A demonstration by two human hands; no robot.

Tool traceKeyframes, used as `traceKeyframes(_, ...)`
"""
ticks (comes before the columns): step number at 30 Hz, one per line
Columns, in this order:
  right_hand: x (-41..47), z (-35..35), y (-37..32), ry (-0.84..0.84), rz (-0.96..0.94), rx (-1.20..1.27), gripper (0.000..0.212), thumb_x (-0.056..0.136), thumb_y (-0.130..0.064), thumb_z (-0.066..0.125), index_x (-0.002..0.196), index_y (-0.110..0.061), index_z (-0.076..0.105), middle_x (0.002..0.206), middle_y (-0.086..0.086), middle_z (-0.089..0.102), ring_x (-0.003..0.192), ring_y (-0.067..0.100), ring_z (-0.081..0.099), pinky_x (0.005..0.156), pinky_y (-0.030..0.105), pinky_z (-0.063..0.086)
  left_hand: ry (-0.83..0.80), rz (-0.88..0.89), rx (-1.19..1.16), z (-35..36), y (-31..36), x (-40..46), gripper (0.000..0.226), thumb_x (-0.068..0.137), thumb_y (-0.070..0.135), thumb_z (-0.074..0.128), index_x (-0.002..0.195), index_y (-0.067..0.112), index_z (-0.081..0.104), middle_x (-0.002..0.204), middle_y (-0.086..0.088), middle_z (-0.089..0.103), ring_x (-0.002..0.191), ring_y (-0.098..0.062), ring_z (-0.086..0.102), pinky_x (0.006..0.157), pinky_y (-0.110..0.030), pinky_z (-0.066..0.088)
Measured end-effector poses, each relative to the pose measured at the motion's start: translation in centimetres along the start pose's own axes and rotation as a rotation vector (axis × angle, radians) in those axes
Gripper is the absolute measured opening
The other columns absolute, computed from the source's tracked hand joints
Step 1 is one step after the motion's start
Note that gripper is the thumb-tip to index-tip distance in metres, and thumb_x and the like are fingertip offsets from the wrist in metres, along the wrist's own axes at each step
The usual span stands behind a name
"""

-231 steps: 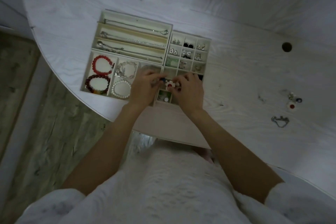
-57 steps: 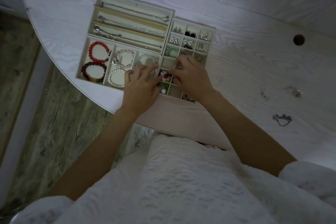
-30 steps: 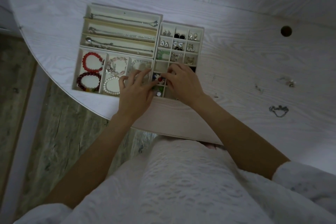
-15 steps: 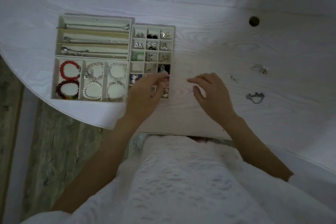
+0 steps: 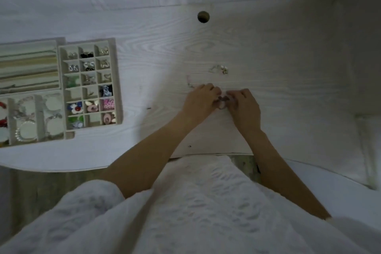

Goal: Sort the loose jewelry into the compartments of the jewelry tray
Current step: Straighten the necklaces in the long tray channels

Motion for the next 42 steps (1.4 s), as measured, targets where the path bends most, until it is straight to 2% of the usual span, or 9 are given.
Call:
traceKeyframes(3,1.3,-0.4,0.7,-0.05,-0.064,-0.026,0.012,0.089,-0.018,0.06,0.097,-0.011,0.065,0.098,0.01,0.057,0.086,0.027,0.057,0.066,0.036,0.046,-0.087,-0.092,0.005,0.2,0.5,1.2,0.027,0.086,0.028,0.067,0.104,0.008,0.062,0.098,-0.011,0.064,0.091,-0.028,0.059,0.068,-0.033,0.04)
traceKeyframes(12,3.0,-1.9,2.6,-0.078,-0.068,0.059,0.012,0.089,-0.017,0.058,0.093,-0.006,0.059,0.095,0.009,0.057,0.083,0.021,0.052,0.067,0.028,0.037,-0.03,-0.271,-0.024,-0.9,-1.6,-1.0,0.014,0.092,0.015,0.056,0.1,0.007,0.065,0.098,-0.012,0.064,0.086,-0.028,0.062,0.078,-0.038,0.049)
traceKeyframes(18,3.2,-2.2,2.3,-0.131,-0.106,0.178,0.009,0.089,-0.017,0.06,0.088,-0.009,0.057,0.083,0.003,0.059,0.077,0.018,0.051,0.07,0.033,0.044,0.061,-0.233,-0.055,0.6,0.7,0.7,0.028,0.086,0.02,0.066,0.111,0.01,0.063,0.109,-0.011,0.059,0.095,-0.026,0.057,0.073,-0.035,0.046)
traceKeyframes(21,2.9,-2.2,3.1,-0.117,-0.108,0.143,0.014,0.089,-0.023,0.061,0.098,-0.013,0.06,0.093,-0.002,0.058,0.089,0.016,0.049,0.073,0.024,0.035,0.1,-0.18,0.014,1.2,1.2,1.1,0.014,0.084,0.012,0.066,0.096,0.005,0.064,0.098,-0.014,0.058,0.089,-0.032,0.057,0.062,-0.04,0.05)
traceKeyframes(25,1.9,-2.9,4.9,-0.074,-0.08,0.138,0.026,0.085,-0.013,0.062,0.111,-0.013,0.062,0.106,0.007,0.059,0.098,0.024,0.05,0.077,0.023,0.034,0.127,-0.056,0.174,1.6,0.4,0.9,0.012,0.078,0.006,0.071,0.082,-0.001,0.061,0.086,-0.02,0.061,0.073,-0.034,0.061,0.042,-0.033,0.046)
traceKeyframes(30,3.6,-2.6,1.8,-0.214,-0.272,0.196,0.043,0.084,-0.019,0.068,0.125,-0.013,0.057,0.115,0.004,0.063,0.098,0.022,0.053,0.082,0.024,0.037,0.269,0.151,0.285,-0.2,1.4,1.5,0.011,0.084,0.006,0.053,0.076,0.005,0.058,0.067,-0.008,0.056,0.06,-0.023,0.056,0.043,-0.031,0.045)
traceKeyframes(34,5.8,-3.7,-0.6,-0.322,-0.222,0.403,0.029,0.081,-0.013,0.072,0.11,-0.013,0.067,0.092,0.002,0.072,0.07,0.005,0.058,0.071,0.016,0.045,0.312,0.029,0.077,-2.0,2.1,1.6,0.019,0.091,0.021,0.049,0.089,0.006,0.061,0.082,-0.006,0.063,0.076,-0.024,0.059,0.061,-0.039,0.051)
traceKeyframes(38,6.6,-5.6,-0.4,-0.265,-0.112,0.602,0.006,0.081,-0.012,0.072,0.086,-0.008,0.072,0.076,0.002,0.07,0.066,0.004,0.063,0.066,0.018,0.051,0.38,-0.306,-0.293,-2.4,1.4,1.1,0.011,0.092,0.008,0.055,0.103,0.006,0.058,0.101,-0.003,0.061,0.086,-0.012,0.056,0.072,-0.028,0.047)
traceKeyframes(42,6.3,-7.6,-1.2,-0.285,-0.052,0.742,0.002,0.085,-0.007,0.066,0.086,-0.005,0.066,0.071,0.005,0.07,0.062,0.01,0.065,0.057,0.019,0.051,0.042,-0.434,-0.856,-0.9,2.3,1.1,0.048,0.083,-0.016,0.046,0.117,0.016,0.053,0.117,0.007,0.058,0.11,-0.003,0.053,0.09,-0.022,0.044)
Point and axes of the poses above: each hand's wrist, its own x-axis towards the middle knuckle, its own z-axis out of the palm, y = z × x, the point moved 2 cm from there along x, towards the middle knuckle
